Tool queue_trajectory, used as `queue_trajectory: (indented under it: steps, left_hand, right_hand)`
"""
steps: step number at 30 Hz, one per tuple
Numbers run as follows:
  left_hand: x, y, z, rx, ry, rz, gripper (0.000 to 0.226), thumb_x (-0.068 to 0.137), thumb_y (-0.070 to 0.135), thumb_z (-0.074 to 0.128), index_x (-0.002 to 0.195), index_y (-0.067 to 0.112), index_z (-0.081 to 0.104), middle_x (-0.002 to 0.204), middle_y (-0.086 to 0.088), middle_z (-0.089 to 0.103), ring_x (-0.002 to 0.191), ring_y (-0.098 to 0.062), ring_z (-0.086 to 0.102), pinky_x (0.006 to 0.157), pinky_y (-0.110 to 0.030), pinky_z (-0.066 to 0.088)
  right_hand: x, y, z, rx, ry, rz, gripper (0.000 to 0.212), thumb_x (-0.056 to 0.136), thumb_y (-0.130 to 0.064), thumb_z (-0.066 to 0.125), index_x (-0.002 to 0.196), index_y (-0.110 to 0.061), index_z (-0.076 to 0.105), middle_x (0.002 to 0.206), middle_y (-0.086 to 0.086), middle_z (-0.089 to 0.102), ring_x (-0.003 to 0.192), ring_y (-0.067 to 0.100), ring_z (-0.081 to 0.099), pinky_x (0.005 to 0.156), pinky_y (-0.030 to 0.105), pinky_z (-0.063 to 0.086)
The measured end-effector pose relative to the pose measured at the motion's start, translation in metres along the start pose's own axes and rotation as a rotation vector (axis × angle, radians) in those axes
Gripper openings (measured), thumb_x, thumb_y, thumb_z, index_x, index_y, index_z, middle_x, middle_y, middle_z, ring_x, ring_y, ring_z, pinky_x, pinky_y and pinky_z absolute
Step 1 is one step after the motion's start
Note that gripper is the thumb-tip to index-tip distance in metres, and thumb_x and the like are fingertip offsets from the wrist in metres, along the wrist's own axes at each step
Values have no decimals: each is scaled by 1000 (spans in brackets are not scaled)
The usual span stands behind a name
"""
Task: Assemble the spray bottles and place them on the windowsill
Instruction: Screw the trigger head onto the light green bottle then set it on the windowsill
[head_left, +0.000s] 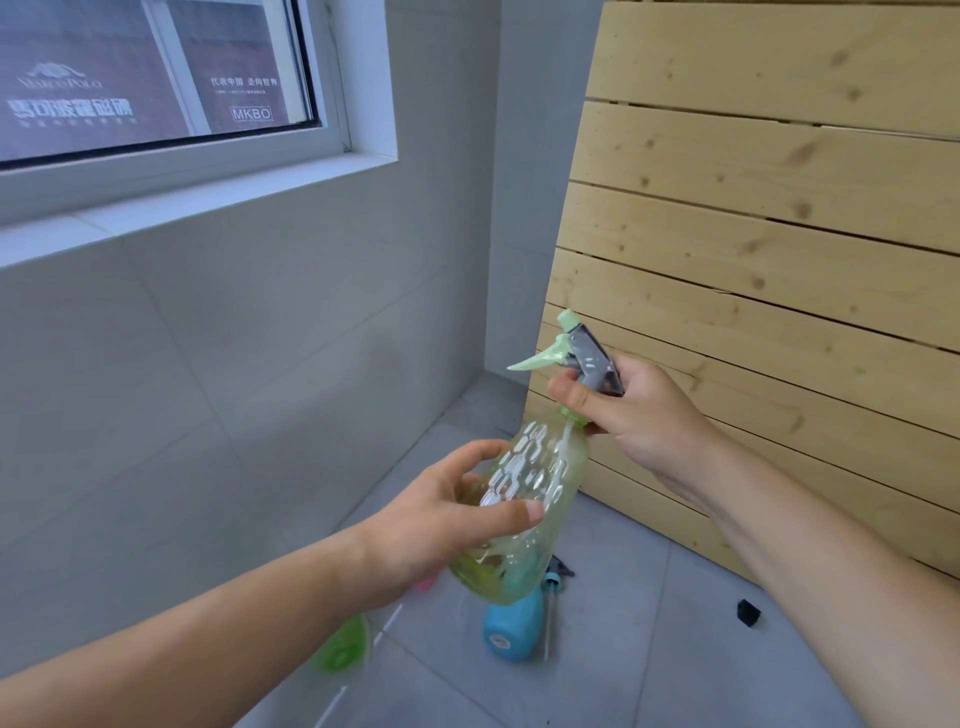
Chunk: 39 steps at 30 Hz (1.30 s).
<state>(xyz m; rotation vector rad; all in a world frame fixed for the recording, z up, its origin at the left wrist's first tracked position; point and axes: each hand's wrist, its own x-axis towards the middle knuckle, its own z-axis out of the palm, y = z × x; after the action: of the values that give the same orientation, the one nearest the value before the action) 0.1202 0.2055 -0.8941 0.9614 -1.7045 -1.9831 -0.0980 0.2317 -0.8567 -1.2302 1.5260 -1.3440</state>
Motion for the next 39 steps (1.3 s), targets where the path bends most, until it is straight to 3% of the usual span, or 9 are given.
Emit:
queue_trajectory:
  steps: [6,10,13,17,21,25,29,34,39]
  left_hand:
    - [3,2,-2,6,-10,17,56,74,28,86,126,34,64,117,-12,78,96,-23,77,95,-45,62]
    - [2,4,3,49,27,45,56,74,28,85,125,33,62,120,-17,75,91,-19,77,87,-39,64]
    - [4,9,0,69,36,46,61,74,36,87,128,33,60,116,-7,79,97,-20,78,94,-44,63]
    - [-1,12,4,3,17,-3,31,81,51,78,109,40,72,117,2,80,108,-18,76,99,-38,60]
    - [-3,12,7,27,-6,5,74,76,61,72,122,3,67,109,-12,74,100,-27,70,109,-55,49]
    - [-1,12,5,-1,-10,21,71,79,57,71,120,-1,66,100,-7,73,93,-20,69,93,-40,59]
    - [1,11,8,-26,28,33,66,74,58,73,116,7,71,94,-4,75,87,-20,71,84,-38,59]
    - [3,11,8,24,118,51,59,68,56,78,109,14,72,85,2,76,74,-12,72,66,-25,59]
    - [6,14,4,39,157,65,51,75,52,76,109,15,71,83,5,76,74,-11,73,66,-26,59]
  right_hand:
    - [0,-5,-11,188,-109,62,20,85,-7,69,104,-8,65,86,1,72,92,21,68,84,40,55]
    - [1,-5,-7,204,-31,79,32,67,-20,79,92,-5,69,86,6,70,83,20,66,79,36,54]
    - [2,-7,-2,327,35,96,19,72,-18,78,87,-9,71,84,9,71,81,23,65,80,37,53]
    - [-3,-8,1,550,-63,172,30,76,-21,72,102,-7,66,86,6,75,84,22,70,92,43,51]
    - [-10,-13,3,649,-167,205,50,85,-19,63,129,5,56,117,18,71,113,32,65,104,46,47]
    - [-12,-14,5,639,-177,145,49,84,-16,61,128,5,57,115,17,72,119,33,63,105,45,47]
    - [-8,-17,10,539,-98,116,37,79,-19,65,112,-2,65,96,13,76,108,30,67,98,45,52]
    - [-4,-14,17,477,-23,99,31,87,-15,63,113,2,65,95,14,74,100,27,67,96,44,53]
    - [0,-14,19,471,-20,109,21,93,-13,60,109,-1,66,104,16,75,97,24,68,88,37,56]
